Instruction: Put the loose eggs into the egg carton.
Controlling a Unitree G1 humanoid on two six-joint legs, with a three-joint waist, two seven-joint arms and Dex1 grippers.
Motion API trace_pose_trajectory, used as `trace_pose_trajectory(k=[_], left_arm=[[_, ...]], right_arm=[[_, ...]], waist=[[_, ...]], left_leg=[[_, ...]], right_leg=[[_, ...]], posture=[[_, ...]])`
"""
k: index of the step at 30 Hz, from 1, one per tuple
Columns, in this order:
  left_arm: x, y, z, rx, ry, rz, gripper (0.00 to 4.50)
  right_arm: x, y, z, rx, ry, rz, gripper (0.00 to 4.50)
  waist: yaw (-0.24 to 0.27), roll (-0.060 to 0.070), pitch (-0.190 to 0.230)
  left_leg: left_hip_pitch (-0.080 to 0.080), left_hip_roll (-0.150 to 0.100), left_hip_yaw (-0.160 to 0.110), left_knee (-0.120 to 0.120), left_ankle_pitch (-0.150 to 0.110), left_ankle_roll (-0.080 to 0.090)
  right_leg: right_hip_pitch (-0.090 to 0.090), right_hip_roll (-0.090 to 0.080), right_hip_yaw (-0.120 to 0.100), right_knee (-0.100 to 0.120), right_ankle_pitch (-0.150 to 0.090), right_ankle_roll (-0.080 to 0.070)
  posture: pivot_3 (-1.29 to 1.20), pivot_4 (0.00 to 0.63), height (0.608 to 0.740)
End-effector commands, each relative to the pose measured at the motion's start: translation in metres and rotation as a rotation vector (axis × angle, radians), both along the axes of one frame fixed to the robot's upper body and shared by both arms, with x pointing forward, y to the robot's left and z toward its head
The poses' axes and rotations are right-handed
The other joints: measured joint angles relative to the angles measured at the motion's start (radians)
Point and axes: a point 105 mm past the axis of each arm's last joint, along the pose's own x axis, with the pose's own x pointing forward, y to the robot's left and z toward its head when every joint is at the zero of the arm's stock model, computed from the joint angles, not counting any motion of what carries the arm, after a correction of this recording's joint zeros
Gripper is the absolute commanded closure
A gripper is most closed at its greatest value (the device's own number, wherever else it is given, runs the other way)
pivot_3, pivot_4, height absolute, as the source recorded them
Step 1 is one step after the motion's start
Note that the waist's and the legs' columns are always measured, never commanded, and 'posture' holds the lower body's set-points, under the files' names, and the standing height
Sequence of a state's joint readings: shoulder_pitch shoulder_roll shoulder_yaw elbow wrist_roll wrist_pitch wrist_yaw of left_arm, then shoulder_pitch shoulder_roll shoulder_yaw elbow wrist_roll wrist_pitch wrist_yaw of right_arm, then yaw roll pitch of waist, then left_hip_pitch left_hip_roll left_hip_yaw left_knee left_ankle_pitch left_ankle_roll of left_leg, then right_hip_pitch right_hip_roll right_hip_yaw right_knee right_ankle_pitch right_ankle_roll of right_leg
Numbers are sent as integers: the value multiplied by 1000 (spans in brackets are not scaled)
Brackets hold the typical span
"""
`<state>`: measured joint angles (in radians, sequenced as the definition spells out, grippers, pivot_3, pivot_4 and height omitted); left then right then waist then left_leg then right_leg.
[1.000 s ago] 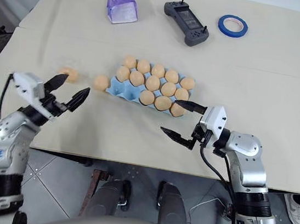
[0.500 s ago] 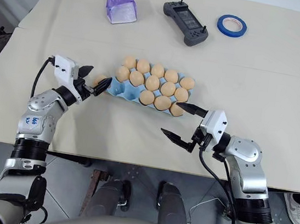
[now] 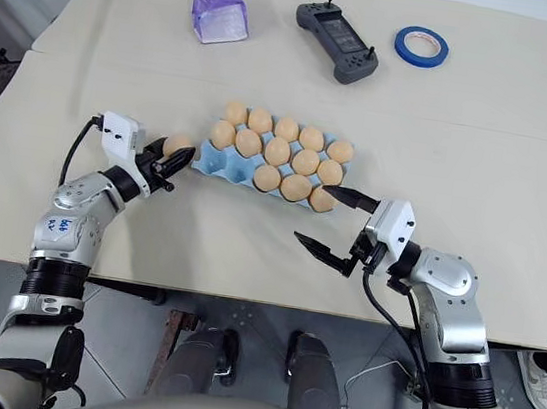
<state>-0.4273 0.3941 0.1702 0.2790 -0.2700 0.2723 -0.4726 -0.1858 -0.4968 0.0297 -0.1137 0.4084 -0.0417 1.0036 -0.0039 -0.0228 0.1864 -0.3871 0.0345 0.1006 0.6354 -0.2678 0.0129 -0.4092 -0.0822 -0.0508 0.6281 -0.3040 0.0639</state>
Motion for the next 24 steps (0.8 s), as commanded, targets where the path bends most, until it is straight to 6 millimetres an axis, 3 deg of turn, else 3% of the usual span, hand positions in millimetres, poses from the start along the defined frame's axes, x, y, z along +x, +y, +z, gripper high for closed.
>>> trace_pose_trajectory(k=[1,4,7,11,17,18,24], left_arm=[[-5,2,18,11,-71,-12,2790],[-14,-5,44,13,-189,-96,2790],[-32,-30,59,59,-253,-305,2790],[-41,-61,49,143,-199,-491,2790],[-31,-85,36,175,-159,-559,2790],[-28,-85,36,171,-155,-548,2097],[-20,-85,36,161,-161,-521,192]], right_arm=[[0,1,11,18,-50,2,0],[0,1,11,15,-50,-1,0],[0,-1,9,11,-44,-7,0],[1,-2,9,12,-45,-18,0],[0,0,11,21,-55,-29,0],[-1,0,11,22,-56,-31,0],[-5,0,10,31,-53,-48,0]], waist=[[0,0,0],[1,0,0],[0,0,0],[1,0,0],[2,0,0],[1,0,0],[1,0,0]], left_leg=[[0,0,0,0,0,0],[0,0,0,0,0,0],[0,0,0,0,0,0],[0,0,0,-1,0,-1],[0,0,0,0,0,0],[0,0,0,0,0,0],[0,0,0,-1,0,0]], right_leg=[[0,0,0,0,0,0],[0,0,0,0,0,0],[0,0,0,-1,0,0],[0,0,0,-1,0,0],[0,0,0,0,0,0],[0,0,0,0,0,0],[0,1,0,0,0,0]], posture=[[0,150,740],[0,150,740],[0,150,740],[0,150,740],[0,150,740],[0,150,740],[0,150,740]])
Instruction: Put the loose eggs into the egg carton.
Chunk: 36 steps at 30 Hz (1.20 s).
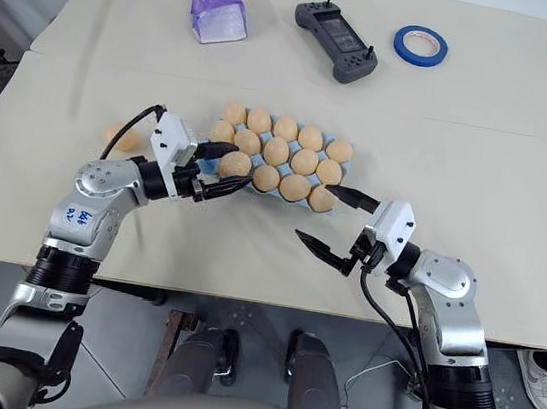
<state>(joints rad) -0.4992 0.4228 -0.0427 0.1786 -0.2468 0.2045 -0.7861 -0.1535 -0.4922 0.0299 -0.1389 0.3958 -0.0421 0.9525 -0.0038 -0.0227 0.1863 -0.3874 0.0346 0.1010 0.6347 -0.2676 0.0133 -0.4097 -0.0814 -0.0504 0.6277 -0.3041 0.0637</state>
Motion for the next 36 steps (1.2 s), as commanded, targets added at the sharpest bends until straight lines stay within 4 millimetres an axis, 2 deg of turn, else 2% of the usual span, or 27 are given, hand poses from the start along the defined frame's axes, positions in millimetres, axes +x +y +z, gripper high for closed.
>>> trace_pose_trajectory(k=[1,4,8,12,16,19,21,25,28,32,36], left_arm=[[2,0,10,-13,-49,11,43],[-4,4,15,-24,-82,13,43],[-19,27,23,-42,-137,61,43],[-37,84,22,14,-261,247,43],[-55,120,15,18,-251,378,43],[-71,157,5,-46,-218,590,43],[-78,170,1,-84,-206,687,43],[-90,189,-8,-72,-223,854,43],[-93,192,-13,-89,-206,902,43],[-76,188,-10,-128,-188,910,43],[-43,182,-5,-108,-172,877,43]], right_arm=[[-4,2,13,24,-57,0,0],[-5,4,14,28,-56,5,0],[-4,4,13,28,-53,15,0],[-5,5,12,28,-42,40,0],[-4,4,10,21,-37,55,0],[-1,4,9,16,-38,65,0],[0,5,9,15,-39,71,0],[2,7,10,12,-43,89,0],[4,9,11,8,-46,102,0],[6,9,13,1,-49,112,0],[10,10,14,-7,-54,114,0]], waist=[[1,0,0],[0,0,0],[-7,0,0],[-18,0,0],[-22,0,0],[-23,0,0],[-23,0,0],[-21,0,0],[-21,0,0],[-17,0,0],[-12,0,0]], left_leg=[[0,0,0,0,0,0],[0,0,0,1,0,0],[0,1,0,1,0,0],[1,1,0,-1,0,0],[0,1,0,-1,0,0],[0,1,-1,-1,-1,-2],[0,1,-1,-2,-3,-4],[0,1,-2,-2,-3,-5],[0,1,-2,-2,-3,-5],[0,1,-2,-2,-3,-5],[0,0,-2,-1,-3,-5]], right_leg=[[0,0,0,0,0,0],[0,0,0,0,0,0],[0,0,1,1,0,0],[0,0,1,0,0,-1],[0,-1,1,0,0,-1],[0,-3,1,-1,0,-1],[0,-3,1,-1,0,-1],[0,-3,0,-2,-1,-1],[0,-3,0,-2,-1,-1],[0,-3,-1,-1,-1,-1],[1,-3,-1,-1,0,-2]], posture=[[0,150,740],[0,150,740],[0,150,740],[0,150,740],[0,150,740],[0,150,740],[0,150,740],[0,150,740],[0,150,740],[0,150,740],[0,150,740]])
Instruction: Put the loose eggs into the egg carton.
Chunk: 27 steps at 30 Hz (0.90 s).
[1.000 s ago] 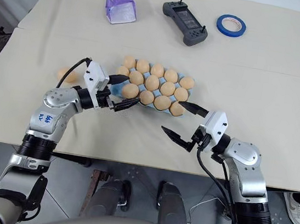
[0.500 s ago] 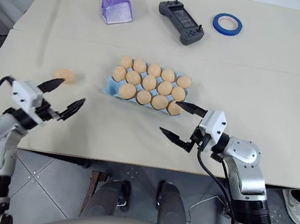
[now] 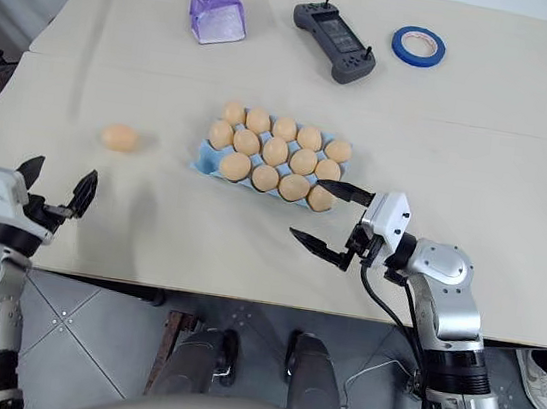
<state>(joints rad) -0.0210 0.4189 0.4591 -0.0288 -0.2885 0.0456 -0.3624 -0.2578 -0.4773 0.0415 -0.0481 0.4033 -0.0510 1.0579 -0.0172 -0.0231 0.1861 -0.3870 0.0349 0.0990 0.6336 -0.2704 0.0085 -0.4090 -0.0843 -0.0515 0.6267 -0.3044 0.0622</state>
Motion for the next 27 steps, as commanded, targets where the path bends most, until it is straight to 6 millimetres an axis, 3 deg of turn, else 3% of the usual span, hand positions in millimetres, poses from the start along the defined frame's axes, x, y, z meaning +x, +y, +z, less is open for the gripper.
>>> trace_pose_trajectory(k=[1,7,14,17,22,27], left_arm=[[28,0,8,31,18,1,43],[71,-6,7,0,92,-36,43],[88,-18,-9,-31,177,-100,43],[88,-19,-8,-33,165,-105,660],[82,-27,2,8,99,-176,2191],[63,-61,23,111,-1,-412,2303]], right_arm=[[2,2,8,7,-40,12,0],[3,4,8,8,-50,13,0],[-1,6,7,19,-52,2,0],[-1,5,7,22,-51,-8,0],[-1,4,6,21,-50,-16,0],[-1,2,5,19,-46,-25,0]], waist=[[3,0,0],[6,0,0],[5,-1,0],[5,-1,0],[5,-1,0],[4,-1,0]], left_leg=[[0,0,0,0,0,0],[0,0,2,-1,3,4],[0,1,5,-1,1,5],[0,1,6,0,1,5],[0,1,6,0,1,4],[0,1,6,-1,1,4]], right_leg=[[0,0,0,0,0,0],[-1,1,-1,0,0,1],[-3,1,-3,1,1,1],[-2,0,-3,0,1,1],[-2,0,-3,1,1,1],[-3,0,-3,1,1,1]], posture=[[0,150,740],[0,150,740],[0,150,740],[0,150,740],[0,150,740],[0,150,740]])
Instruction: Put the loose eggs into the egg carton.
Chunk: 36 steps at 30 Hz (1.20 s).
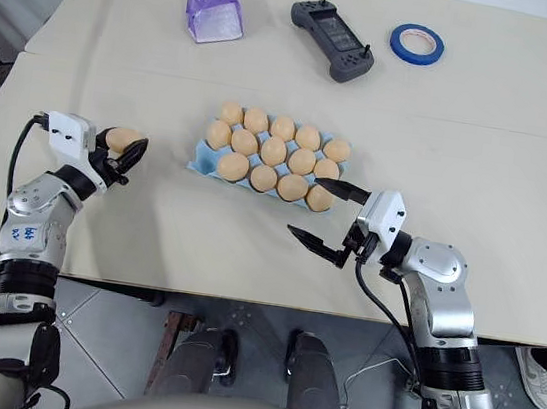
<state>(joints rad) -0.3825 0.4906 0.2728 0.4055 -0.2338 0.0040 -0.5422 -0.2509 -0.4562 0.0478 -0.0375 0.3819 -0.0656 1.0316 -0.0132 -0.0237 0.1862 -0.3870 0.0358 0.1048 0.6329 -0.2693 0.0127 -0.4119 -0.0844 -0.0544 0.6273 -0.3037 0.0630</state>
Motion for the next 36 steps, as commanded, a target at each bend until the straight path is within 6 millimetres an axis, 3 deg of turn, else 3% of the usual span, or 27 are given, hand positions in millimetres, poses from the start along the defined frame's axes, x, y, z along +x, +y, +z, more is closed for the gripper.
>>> trace_pose_trajectory(k=[1,5,11,16,20,23,24,29,36], left_arm=[[-10,-32,33,78,-123,-197,2303],[-13,-65,34,139,-105,-337,2303],[-8,-91,35,113,-91,-417,2303],[-2,-100,26,105,-58,-439,2303],[1,-109,26,102,-46,-466,1084],[3,-97,30,128,-62,-414,151],[3,-93,32,132,-66,-401,42],[-16,-67,36,161,-68,-404,42],[-59,-28,24,266,24,-453,42]], right_arm=[[-4,0,9,9,-45,1,0],[-4,-1,9,5,-47,-4,0],[-4,-1,10,5,-50,-15,0],[-6,0,12,13,-50,-24,0],[-8,3,14,21,-53,-25,0],[-10,5,17,28,-56,-26,0],[-11,6,17,28,-56,-26,0],[-13,4,16,27,-46,-35,0],[-14,-8,11,-1,-27,-63,0]], waist=[[1,0,0],[9,0,0],[9,0,0],[9,0,0],[10,0,0],[9,0,0],[9,0,0],[3,0,0],[-6,0,0]], left_leg=[[0,0,0,0,0,0],[0,0,0,0,0,0],[0,0,0,1,0,1],[0,0,1,1,0,1],[0,0,1,2,0,1],[0,0,1,2,0,1],[0,0,1,2,0,1],[0,1,1,1,0,1],[0,1,0,0,0,0]], right_leg=[[0,0,0,0,0,0],[0,-1,0,0,0,0],[0,0,0,0,0,0],[0,0,0,0,0,0],[0,1,0,1,0,0],[0,1,1,1,0,0],[0,1,1,1,0,0],[0,1,1,1,0,0],[0,0,2,-1,0,-1]], posture=[[0,150,740],[0,150,740],[0,150,740],[0,150,740],[0,150,740],[0,150,740],[0,150,740],[0,150,740],[0,150,740]])
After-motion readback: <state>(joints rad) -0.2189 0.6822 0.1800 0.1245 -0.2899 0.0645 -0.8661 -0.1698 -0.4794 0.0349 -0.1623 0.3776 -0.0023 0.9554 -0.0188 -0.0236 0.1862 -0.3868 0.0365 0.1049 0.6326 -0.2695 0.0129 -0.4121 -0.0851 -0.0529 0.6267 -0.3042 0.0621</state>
